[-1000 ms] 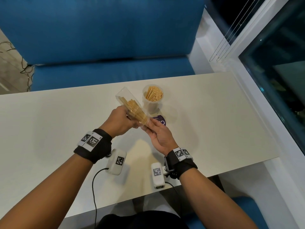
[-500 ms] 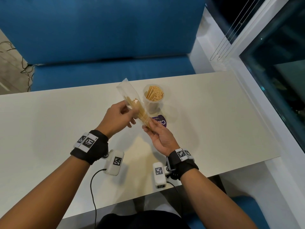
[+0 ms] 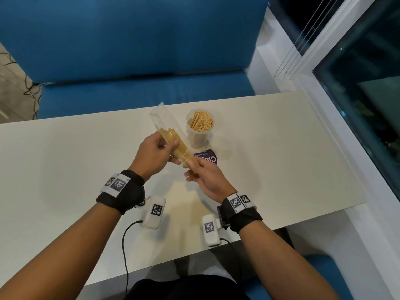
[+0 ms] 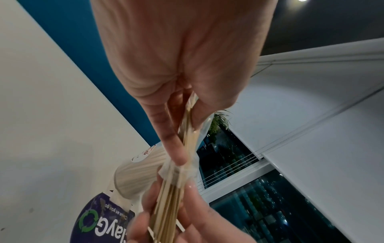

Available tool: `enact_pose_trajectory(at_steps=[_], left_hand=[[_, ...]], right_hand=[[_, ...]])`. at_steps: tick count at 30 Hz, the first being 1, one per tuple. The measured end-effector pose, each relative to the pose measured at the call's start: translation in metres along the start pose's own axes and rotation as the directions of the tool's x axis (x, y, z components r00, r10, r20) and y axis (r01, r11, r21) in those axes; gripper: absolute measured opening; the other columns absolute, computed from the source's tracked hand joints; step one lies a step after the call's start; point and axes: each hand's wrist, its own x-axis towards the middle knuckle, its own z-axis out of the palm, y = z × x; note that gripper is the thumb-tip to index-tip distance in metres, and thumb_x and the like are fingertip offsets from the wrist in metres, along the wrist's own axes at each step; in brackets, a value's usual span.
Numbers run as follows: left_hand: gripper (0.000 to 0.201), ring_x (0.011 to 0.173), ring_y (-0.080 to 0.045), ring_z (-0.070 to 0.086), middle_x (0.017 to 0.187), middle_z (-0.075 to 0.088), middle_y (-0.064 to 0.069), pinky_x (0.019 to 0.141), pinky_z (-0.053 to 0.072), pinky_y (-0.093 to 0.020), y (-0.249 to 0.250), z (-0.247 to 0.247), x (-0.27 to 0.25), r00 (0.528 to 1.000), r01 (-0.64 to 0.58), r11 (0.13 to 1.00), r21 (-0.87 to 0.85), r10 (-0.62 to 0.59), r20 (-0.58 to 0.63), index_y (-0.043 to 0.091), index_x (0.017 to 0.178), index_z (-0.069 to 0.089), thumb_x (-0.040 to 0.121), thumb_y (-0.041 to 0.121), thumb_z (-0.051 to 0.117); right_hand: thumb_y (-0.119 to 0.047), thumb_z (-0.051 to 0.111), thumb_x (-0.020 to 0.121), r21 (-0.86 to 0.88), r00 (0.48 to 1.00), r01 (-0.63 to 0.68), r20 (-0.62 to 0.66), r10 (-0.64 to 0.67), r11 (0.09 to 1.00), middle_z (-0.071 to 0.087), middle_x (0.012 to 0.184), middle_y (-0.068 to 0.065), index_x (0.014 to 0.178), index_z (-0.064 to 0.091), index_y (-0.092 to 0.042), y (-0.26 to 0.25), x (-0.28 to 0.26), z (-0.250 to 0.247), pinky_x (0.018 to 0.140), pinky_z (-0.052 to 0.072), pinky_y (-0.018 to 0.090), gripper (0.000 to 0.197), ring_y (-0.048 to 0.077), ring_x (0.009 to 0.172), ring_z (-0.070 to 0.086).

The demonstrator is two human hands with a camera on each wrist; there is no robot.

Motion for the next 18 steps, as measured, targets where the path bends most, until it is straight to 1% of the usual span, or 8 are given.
enact_pose_trajectory(at_steps=[3, 5, 8, 9, 11, 12, 15, 18], left_hand=[[0.022, 0.078, -0.024, 0.078, 0.105, 0.076, -0.007, 0.078, 0.063, -0.048, -0.002, 0.003, 0.003, 1.0, 0.009, 1.0, -0.003, -0.009, -0.023, 0.011, 0.119, 0.064, 0.102, 0.025, 0.06], [0.022, 0.078, -0.025, 0.078, 0.105, 0.077, -0.006, 0.079, 0.063, -0.048, -0.004, 0.003, 0.004, 0.999, 0.017, 1.0, -0.02, -0.018, -0.039, 0.011, 0.118, 0.065, 0.102, 0.025, 0.06], [0.023, 0.081, -0.028, 0.078, 0.105, 0.077, -0.009, 0.081, 0.062, -0.051, -0.008, 0.002, 0.007, 0.998, 0.032, 0.998, -0.051, -0.035, -0.043, 0.009, 0.118, 0.065, 0.102, 0.024, 0.06], [0.023, 0.082, -0.029, 0.078, 0.104, 0.077, -0.01, 0.081, 0.062, -0.052, -0.009, 0.001, 0.007, 0.998, 0.039, 0.997, -0.066, -0.042, -0.039, 0.007, 0.118, 0.064, 0.102, 0.023, 0.06], [0.023, 0.084, -0.03, 0.077, 0.104, 0.077, -0.012, 0.082, 0.062, -0.053, -0.011, 0.0, 0.007, 0.998, 0.046, 0.995, -0.087, -0.048, -0.028, 0.005, 0.118, 0.064, 0.102, 0.021, 0.059], [0.023, 0.085, -0.03, 0.077, 0.104, 0.077, -0.012, 0.082, 0.062, -0.053, -0.011, 0.0, 0.006, 0.999, 0.045, 0.995, -0.093, -0.047, -0.022, 0.005, 0.118, 0.064, 0.102, 0.021, 0.059], [0.022, 0.087, -0.029, 0.077, 0.104, 0.077, -0.012, 0.082, 0.062, -0.05, -0.012, -0.001, 0.006, 0.999, 0.046, 0.993, -0.105, -0.046, 0.002, 0.005, 0.116, 0.064, 0.103, 0.021, 0.059], [0.024, 0.087, -0.028, 0.076, 0.103, 0.076, -0.012, 0.079, 0.063, -0.048, -0.013, 0.0, 0.005, 0.998, 0.057, 0.992, -0.111, -0.053, 0.038, 0.005, 0.115, 0.063, 0.103, 0.025, 0.058]], right_hand=[[-0.022, 0.063, 0.103, -0.277, 0.997, 0.059, -0.036, -0.072, 0.959, 0.072, 0.102, -0.001, 0.125, 0.068, -0.011, -0.001, -0.002, 0.0, 0.078, 0.05, 0.027, 0.025, 0.014, 0.087, 0.063], [-0.029, 0.065, 0.102, -0.377, 0.994, 0.077, -0.041, -0.1, 0.923, 0.074, 0.104, -0.003, 0.125, 0.069, -0.016, -0.003, -0.001, -0.001, 0.08, 0.051, 0.026, 0.027, 0.013, 0.09, 0.064], [-0.037, 0.066, 0.1, -0.47, 0.991, 0.111, -0.015, -0.133, 0.876, 0.076, 0.104, -0.001, 0.125, 0.071, -0.021, -0.008, -0.001, -0.002, 0.09, 0.055, 0.035, 0.03, 0.014, 0.095, 0.065], [-0.037, 0.067, 0.1, -0.498, 0.989, 0.125, -0.008, -0.148, 0.858, 0.077, 0.102, -0.001, 0.125, 0.071, -0.02, -0.009, -0.002, -0.002, 0.089, 0.056, 0.035, 0.031, 0.011, 0.093, 0.066], [-0.034, 0.067, 0.101, -0.543, 0.985, 0.148, 0.002, -0.175, 0.827, 0.076, 0.097, -0.003, 0.125, 0.072, -0.016, -0.012, -0.003, -0.002, 0.079, 0.056, 0.025, 0.031, 0.003, 0.084, 0.066], [-0.031, 0.066, 0.101, -0.563, 0.983, 0.161, 0.016, -0.185, 0.81, 0.076, 0.095, -0.003, 0.124, 0.073, -0.014, -0.014, -0.003, -0.003, 0.076, 0.055, 0.023, 0.029, 0.002, 0.079, 0.065], [-0.029, 0.064, 0.103, -0.636, 0.98, 0.182, 0.059, -0.188, 0.75, 0.076, 0.093, -0.001, 0.116, 0.074, -0.013, -0.018, -0.001, -0.006, 0.073, 0.054, 0.025, 0.023, 0.009, 0.075, 0.066], [-0.029, 0.062, 0.104, -0.683, 0.981, 0.185, 0.083, -0.176, 0.707, 0.075, 0.09, -0.002, 0.112, 0.073, -0.014, -0.02, -0.002, -0.006, 0.071, 0.055, 0.026, 0.021, 0.011, 0.074, 0.067]])
